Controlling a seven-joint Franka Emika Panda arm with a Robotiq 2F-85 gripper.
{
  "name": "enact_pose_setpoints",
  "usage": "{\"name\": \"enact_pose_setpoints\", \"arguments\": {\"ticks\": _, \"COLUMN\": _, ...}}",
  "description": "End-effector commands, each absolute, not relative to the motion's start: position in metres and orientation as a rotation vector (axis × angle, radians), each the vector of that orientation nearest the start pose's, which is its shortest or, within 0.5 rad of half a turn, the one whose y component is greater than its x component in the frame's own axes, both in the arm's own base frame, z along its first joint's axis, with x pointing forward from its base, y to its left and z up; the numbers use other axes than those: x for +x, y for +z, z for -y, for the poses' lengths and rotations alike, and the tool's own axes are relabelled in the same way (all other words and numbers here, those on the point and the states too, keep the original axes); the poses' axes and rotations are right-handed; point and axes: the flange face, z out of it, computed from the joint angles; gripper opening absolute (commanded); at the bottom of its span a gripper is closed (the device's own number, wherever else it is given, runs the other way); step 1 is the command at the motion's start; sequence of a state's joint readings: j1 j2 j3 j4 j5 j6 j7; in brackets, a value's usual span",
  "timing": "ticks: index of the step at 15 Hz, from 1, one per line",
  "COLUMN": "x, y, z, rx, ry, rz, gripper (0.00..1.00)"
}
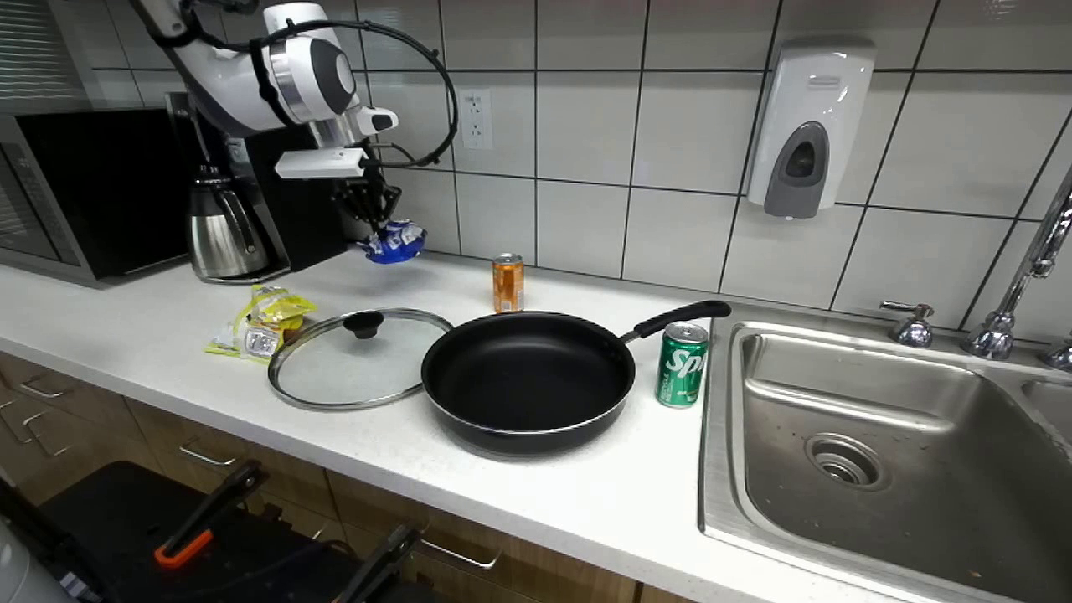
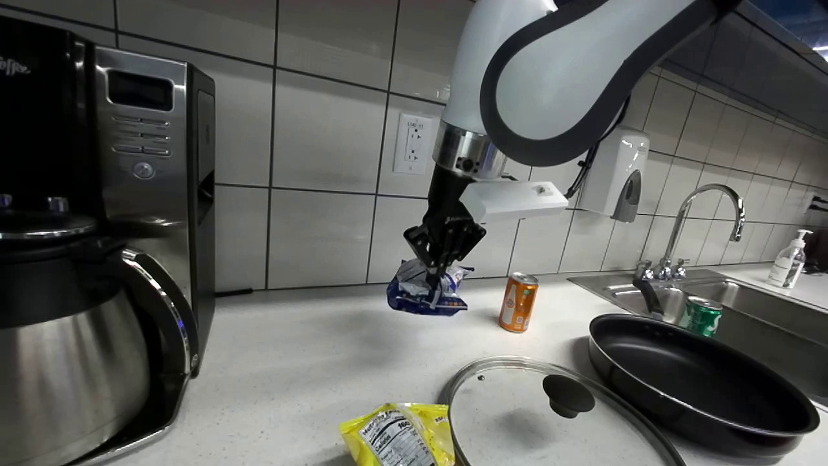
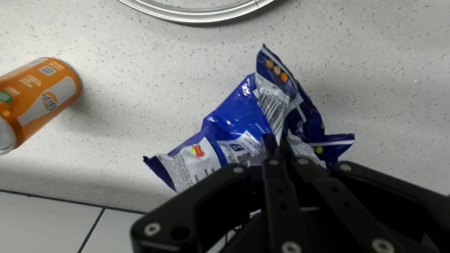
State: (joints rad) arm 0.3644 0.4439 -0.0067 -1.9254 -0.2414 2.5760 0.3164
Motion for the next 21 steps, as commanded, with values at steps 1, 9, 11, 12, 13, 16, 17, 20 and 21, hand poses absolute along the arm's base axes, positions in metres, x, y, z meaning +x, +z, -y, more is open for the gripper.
{"name": "enact_pose_setpoints", "arguments": {"ticks": 1, "x": 0.573, "y": 0.306, "z": -0.224, "rx": -3.174, "ry": -0.367, "rz": 0.359, "gripper": 0.00}}
{"name": "enact_pose_setpoints", "arguments": {"ticks": 9, "x": 0.493, "y": 0.327, "z": -0.177, "rx": -3.182, "ry": -0.326, "rz": 0.344, "gripper": 0.00}}
{"name": "enact_pose_setpoints", "arguments": {"ticks": 11, "x": 0.472, "y": 0.332, "z": -0.150, "rx": -3.193, "ry": -0.319, "rz": 0.302, "gripper": 0.00}}
{"name": "enact_pose_setpoints", "arguments": {"ticks": 12, "x": 0.463, "y": 0.334, "z": -0.139, "rx": -3.197, "ry": -0.311, "rz": 0.276, "gripper": 0.00}}
{"name": "enact_pose_setpoints", "arguments": {"ticks": 13, "x": 0.454, "y": 0.337, "z": -0.128, "rx": -3.200, "ry": -0.304, "rz": 0.249, "gripper": 0.00}}
{"name": "enact_pose_setpoints", "arguments": {"ticks": 16, "x": 0.429, "y": 0.340, "z": -0.094, "rx": -3.201, "ry": -0.301, "rz": 0.149, "gripper": 0.00}}
{"name": "enact_pose_setpoints", "arguments": {"ticks": 17, "x": 0.422, "y": 0.341, "z": -0.084, "rx": -3.199, "ry": -0.297, "rz": 0.109, "gripper": 0.00}}
{"name": "enact_pose_setpoints", "arguments": {"ticks": 20, "x": 0.404, "y": 0.338, "z": -0.051, "rx": -3.186, "ry": -0.286, "rz": -0.029, "gripper": 0.00}}
{"name": "enact_pose_setpoints", "arguments": {"ticks": 21, "x": 0.400, "y": 0.337, "z": -0.039, "rx": -3.180, "ry": -0.283, "rz": -0.078, "gripper": 0.00}}
